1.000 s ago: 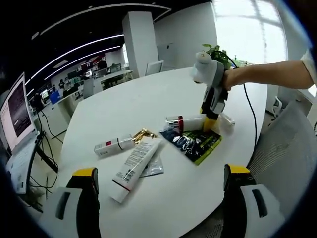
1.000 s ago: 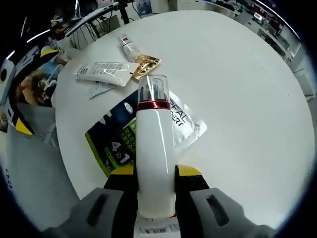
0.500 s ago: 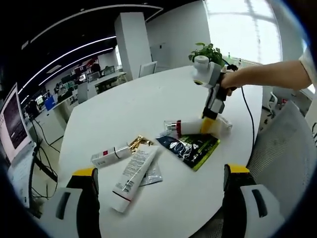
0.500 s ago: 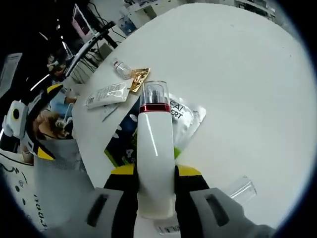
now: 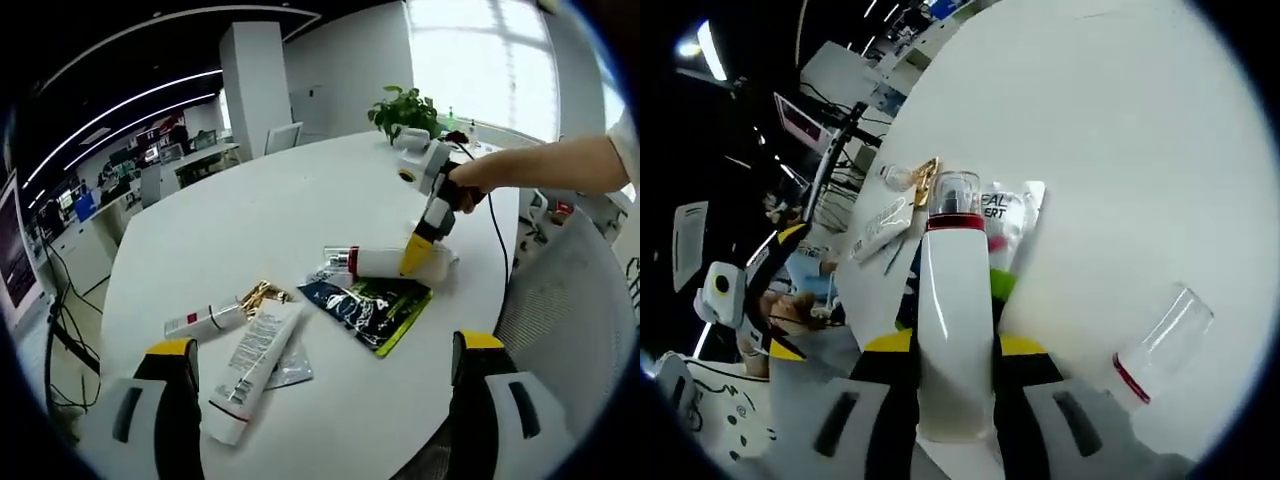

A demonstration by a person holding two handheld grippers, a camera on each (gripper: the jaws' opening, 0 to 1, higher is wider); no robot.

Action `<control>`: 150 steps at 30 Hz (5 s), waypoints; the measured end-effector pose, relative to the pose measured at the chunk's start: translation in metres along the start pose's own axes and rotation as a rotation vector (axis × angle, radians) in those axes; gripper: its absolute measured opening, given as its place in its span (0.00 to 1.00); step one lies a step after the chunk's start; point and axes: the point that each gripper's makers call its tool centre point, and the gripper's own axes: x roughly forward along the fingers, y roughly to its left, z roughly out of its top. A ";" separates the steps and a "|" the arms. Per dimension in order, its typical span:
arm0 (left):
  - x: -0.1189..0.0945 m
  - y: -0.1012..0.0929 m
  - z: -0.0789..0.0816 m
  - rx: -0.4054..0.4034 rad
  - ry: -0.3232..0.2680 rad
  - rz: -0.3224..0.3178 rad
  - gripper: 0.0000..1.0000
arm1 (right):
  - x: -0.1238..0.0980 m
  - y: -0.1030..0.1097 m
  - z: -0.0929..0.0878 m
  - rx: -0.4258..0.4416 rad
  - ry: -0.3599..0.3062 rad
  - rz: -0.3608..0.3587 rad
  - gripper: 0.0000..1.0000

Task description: Arrange the skincare products in the storage area until every visible bottle or jar stands upright without overlapping.

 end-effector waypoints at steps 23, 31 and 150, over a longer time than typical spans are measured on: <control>0.013 -0.023 0.036 -0.222 -0.132 -0.221 0.97 | -0.004 0.035 0.000 0.276 -0.218 0.302 0.26; 0.023 -0.029 0.050 -0.249 -0.168 -0.279 0.91 | -0.009 0.061 0.005 0.233 -0.255 0.348 0.27; 0.099 -0.103 0.077 -0.104 -0.086 -0.486 0.25 | -0.030 0.041 -0.006 -0.483 -0.245 -0.230 0.32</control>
